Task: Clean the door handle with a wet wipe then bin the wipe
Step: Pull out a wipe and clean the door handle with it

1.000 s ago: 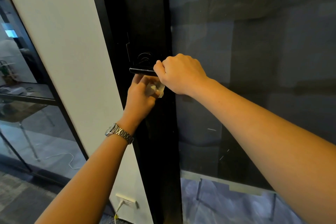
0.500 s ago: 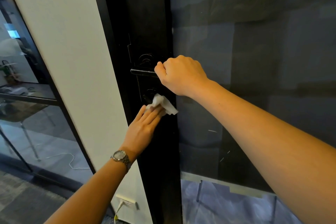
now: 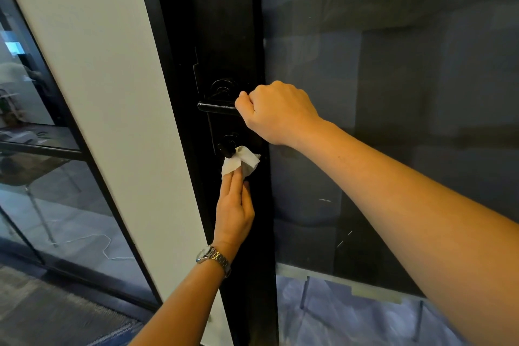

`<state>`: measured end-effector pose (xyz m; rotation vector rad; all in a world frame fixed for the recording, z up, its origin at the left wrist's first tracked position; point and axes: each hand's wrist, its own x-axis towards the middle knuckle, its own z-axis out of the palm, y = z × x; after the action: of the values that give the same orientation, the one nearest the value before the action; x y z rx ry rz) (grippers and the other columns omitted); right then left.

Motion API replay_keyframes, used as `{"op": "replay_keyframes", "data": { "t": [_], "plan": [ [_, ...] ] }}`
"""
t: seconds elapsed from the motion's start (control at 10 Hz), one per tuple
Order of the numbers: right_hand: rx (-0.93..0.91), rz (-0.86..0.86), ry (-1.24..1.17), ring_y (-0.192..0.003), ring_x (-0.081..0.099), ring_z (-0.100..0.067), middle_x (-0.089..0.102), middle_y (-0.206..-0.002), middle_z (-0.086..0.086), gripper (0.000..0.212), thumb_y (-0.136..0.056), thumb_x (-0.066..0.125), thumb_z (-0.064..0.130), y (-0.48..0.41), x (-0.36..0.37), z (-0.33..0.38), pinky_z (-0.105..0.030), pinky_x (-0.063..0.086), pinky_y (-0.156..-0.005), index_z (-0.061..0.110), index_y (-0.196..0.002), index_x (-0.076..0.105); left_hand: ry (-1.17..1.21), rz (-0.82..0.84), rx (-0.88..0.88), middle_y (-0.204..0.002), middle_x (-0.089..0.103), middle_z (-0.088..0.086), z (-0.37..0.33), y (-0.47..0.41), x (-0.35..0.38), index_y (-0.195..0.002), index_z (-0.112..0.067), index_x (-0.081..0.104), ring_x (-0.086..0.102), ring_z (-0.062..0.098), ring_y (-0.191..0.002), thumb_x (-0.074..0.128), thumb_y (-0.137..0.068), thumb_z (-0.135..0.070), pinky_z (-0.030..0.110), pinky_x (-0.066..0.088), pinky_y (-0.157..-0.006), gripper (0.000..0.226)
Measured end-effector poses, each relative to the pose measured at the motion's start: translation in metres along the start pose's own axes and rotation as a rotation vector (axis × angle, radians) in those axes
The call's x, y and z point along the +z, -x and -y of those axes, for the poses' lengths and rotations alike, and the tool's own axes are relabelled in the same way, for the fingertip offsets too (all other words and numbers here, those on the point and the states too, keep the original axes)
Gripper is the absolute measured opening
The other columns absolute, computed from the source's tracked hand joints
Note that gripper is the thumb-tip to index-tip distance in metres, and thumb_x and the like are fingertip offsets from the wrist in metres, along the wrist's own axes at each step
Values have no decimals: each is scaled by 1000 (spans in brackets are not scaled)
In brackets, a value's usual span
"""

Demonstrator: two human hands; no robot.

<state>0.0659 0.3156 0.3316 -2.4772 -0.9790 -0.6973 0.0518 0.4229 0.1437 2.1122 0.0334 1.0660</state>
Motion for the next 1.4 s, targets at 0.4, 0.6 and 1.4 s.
{"op": "replay_keyframes", "data": {
  "t": [0.4, 0.6, 1.4],
  "plan": [
    [-7, -1, 0, -46, 37, -10, 40, -49, 2, 57, -101, 28, 33, 0, 0, 0, -24, 21, -45, 16, -47, 37, 139, -304, -186, -99, 58, -3, -17, -60, -35, -108, -11, 63, 52, 5, -86, 50, -89, -2, 12, 47, -79, 25],
    [-9, -5, 5, -46, 36, -9, 39, -49, 3, 57, -101, 28, 33, 0, 0, 0, -24, 20, -45, 16, -47, 36, 105, -161, -60, -108, 57, 0, -20, -67, -51, -111, -8, 63, 54, -3, -86, 50, -88, -4, 5, 47, -75, 26],
    [4, -9, 11, -46, 37, -11, 39, -48, 2, 57, -101, 28, 32, 1, 0, 1, -25, 21, -45, 15, -47, 36, 29, -45, -422, -77, 61, 0, -44, -86, -55, -95, -4, 64, 57, 6, -52, 52, -92, -20, 8, 44, -51, 20]
  ]
}}
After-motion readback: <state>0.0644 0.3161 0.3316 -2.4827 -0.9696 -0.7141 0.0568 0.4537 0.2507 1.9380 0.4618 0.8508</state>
